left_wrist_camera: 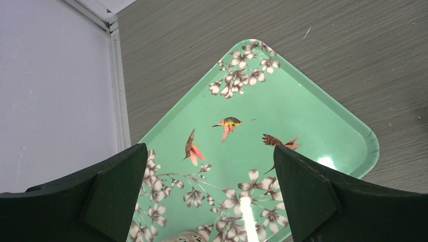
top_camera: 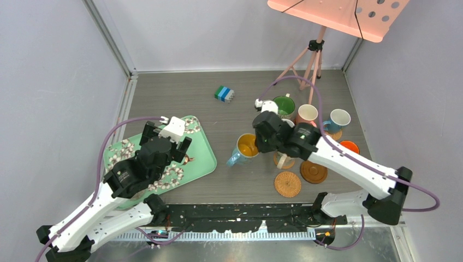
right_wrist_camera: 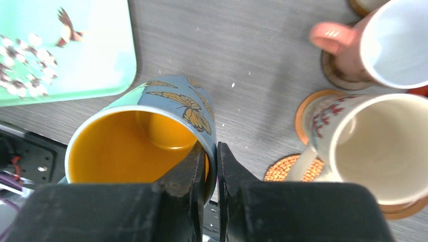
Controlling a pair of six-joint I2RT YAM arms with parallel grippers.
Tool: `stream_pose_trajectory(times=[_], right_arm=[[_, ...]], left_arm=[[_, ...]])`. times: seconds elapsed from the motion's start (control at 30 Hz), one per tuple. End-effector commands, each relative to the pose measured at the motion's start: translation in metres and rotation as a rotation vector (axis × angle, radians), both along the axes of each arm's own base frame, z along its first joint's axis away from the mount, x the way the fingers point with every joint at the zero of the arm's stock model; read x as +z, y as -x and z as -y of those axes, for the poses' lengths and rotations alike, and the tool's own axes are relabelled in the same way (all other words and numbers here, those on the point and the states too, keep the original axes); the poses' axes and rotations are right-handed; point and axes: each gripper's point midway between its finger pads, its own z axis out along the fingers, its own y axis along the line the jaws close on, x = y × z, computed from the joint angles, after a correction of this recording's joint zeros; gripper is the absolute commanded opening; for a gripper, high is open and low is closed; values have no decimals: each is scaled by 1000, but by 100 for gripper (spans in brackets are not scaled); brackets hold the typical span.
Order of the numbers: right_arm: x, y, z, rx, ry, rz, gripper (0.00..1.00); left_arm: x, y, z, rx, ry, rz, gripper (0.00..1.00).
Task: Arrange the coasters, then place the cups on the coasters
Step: Pick up the cup at the center of the board, then place the cup on the coaster.
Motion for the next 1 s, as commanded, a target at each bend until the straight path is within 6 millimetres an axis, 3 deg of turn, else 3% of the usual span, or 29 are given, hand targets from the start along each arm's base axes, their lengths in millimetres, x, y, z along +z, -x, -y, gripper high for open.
stream_pose_trajectory(times=[0.0,0.33,0.67,0.83,0.97], right_arm=[[83,-13,37,-124,-116,165,5],[127,-23,136,-450,-219,231,5],[136,-18,206,-815,-221,244,5],[152,-20,232,-997,-251,285,5],[145,-24,235,-1085,-249,208,5]], left_arm=[[6,-2,1,3,27,23,100],[6,3,7,-39,59,7,99],[0,5,19,-90,68,-37,100],[-4,3,26,-105,69,-55,100],[-2,1,36,-104,114,-76,99]])
